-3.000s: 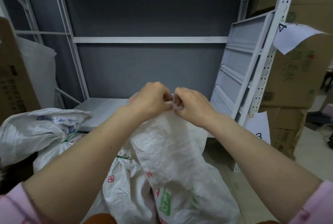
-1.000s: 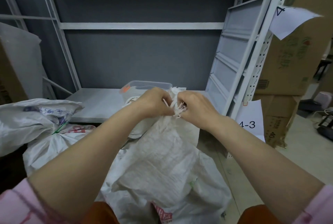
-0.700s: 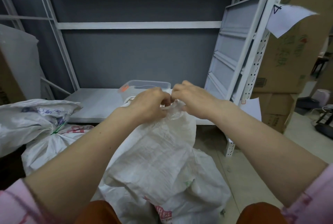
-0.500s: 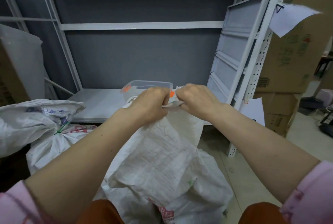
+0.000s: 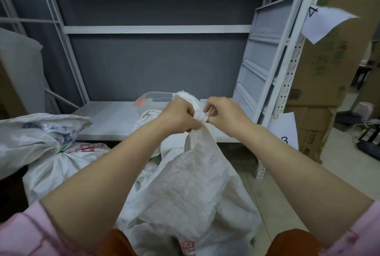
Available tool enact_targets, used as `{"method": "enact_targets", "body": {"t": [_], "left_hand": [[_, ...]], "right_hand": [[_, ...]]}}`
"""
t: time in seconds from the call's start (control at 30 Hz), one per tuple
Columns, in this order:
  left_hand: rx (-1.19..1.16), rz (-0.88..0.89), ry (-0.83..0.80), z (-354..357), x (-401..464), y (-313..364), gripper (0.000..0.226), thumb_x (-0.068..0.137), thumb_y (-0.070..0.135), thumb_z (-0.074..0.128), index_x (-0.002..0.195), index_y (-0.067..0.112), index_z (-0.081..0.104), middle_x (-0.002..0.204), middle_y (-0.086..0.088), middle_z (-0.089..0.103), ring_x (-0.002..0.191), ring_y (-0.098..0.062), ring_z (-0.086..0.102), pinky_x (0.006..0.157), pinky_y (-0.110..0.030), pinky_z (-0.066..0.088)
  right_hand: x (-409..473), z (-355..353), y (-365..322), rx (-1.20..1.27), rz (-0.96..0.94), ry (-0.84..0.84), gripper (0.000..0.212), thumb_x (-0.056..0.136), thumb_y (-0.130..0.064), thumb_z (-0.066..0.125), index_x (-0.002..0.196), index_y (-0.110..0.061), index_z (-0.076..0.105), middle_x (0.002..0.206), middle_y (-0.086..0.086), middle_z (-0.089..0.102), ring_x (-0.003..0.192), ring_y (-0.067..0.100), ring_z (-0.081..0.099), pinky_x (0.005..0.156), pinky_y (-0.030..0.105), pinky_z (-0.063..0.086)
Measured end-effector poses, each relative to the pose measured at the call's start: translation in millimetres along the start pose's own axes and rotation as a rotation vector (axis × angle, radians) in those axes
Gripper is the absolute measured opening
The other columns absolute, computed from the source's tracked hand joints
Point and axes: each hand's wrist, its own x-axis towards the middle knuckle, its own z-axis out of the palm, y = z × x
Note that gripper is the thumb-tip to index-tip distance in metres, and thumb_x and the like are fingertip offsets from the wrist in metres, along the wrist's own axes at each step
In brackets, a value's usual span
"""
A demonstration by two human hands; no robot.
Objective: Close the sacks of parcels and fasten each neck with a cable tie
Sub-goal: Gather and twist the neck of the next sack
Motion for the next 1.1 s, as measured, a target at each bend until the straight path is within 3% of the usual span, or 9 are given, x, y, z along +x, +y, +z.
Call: {"method": "enact_targets", "body": {"t": [0.17,0.3,0.37,0.5,0.6,0.73,0.9,1.0,1.1], "left_hand": [[0.203,0.131,0.219,30,-9,9,0.027,0.075,0.008,0.061,0.062,0.019,0.041,0.065,0.007,0.046,0.064,-0.013,0.044,0.048,-0.020,0.028],[0.064,0.196,0.029,53,-16,22,0.014,0.081,0.017,0.067,0.076,0.015,0.053,0.072,-0.001,0.059,0.073,-0.021,0.061,0.061,-0.029,0.048],[-0.088,0.173,-0.010,51,-12,16,0.018,0.080,0.027,0.073,0.078,0.011,0.065,0.078,-0.005,0.068,0.077,-0.018,0.064,0.071,-0.032,0.054],[0.152,0.126,0.340,32,13,-17,0.033,0.081,0.020,0.071,0.112,0.019,0.061,0.118,0.000,0.056,0.108,-0.020,0.053,0.089,-0.032,0.044],[0.333,0.110,0.249,28,25,-37,0.054,0.082,0.018,0.071,0.131,0.026,0.050,0.133,0.003,0.048,0.123,-0.023,0.041,0.098,-0.035,0.038],[0.305,0.141,0.147,30,37,-40,0.023,0.087,0.029,0.065,0.109,0.033,0.065,0.114,0.007,0.064,0.108,-0.020,0.053,0.090,-0.040,0.046],[0.040,0.077,-0.163,15,36,-16,0.011,0.092,0.026,0.061,0.087,0.021,0.069,0.076,0.008,0.060,0.069,-0.008,0.057,0.059,-0.018,0.045],[-0.287,-0.074,-0.409,8,34,-4,0.016,0.092,0.019,0.061,0.099,0.009,0.070,0.080,0.001,0.068,0.067,-0.008,0.061,0.055,-0.015,0.051],[-0.324,-0.138,-0.339,16,42,6,0.011,0.091,0.014,0.061,0.081,0.013,0.067,0.052,0.008,0.058,0.042,-0.004,0.049,0.041,-0.015,0.039]], "right_hand": [[15,-15,-3,0.254,0.347,-0.050,0.026,0.085,-0.015,0.055,0.086,0.008,0.067,0.073,0.014,0.066,0.065,0.018,0.053,0.057,0.027,0.041],[17,-14,-3,0.097,0.457,-0.177,0.021,0.080,-0.004,0.053,0.093,0.003,0.067,0.088,0.014,0.066,0.076,0.026,0.060,0.060,0.031,0.048],[11,-17,5,0.144,0.454,-0.246,0.022,0.078,-0.002,0.058,0.095,0.006,0.069,0.079,0.010,0.064,0.062,0.018,0.054,0.052,0.024,0.044],[-8,-29,23,0.334,0.412,-0.302,0.009,0.077,-0.001,0.069,0.078,-0.009,0.073,0.078,0.000,0.067,0.062,0.006,0.052,0.055,0.015,0.040],[-18,-37,37,0.450,0.390,-0.353,0.016,0.080,0.002,0.068,0.077,-0.013,0.070,0.074,-0.006,0.065,0.068,0.007,0.053,0.062,0.018,0.039],[-31,-47,54,0.548,0.330,-0.455,0.012,0.082,0.002,0.067,0.083,-0.010,0.069,0.076,-0.005,0.067,0.074,0.010,0.055,0.074,0.027,0.039],[-41,-63,72,0.436,0.413,-0.514,0.016,0.083,0.003,0.065,0.081,-0.013,0.068,0.082,0.000,0.066,0.077,0.012,0.055,0.070,0.022,0.040],[-38,-64,72,0.086,0.483,-0.363,0.019,0.085,0.002,0.059,0.094,-0.013,0.069,0.103,0.004,0.063,0.089,0.019,0.060,0.070,0.024,0.048],[-35,-61,46,0.065,0.384,-0.132,0.029,0.089,-0.005,0.054,0.114,-0.013,0.066,0.118,0.002,0.062,0.101,0.018,0.059,0.083,0.026,0.048]]}}
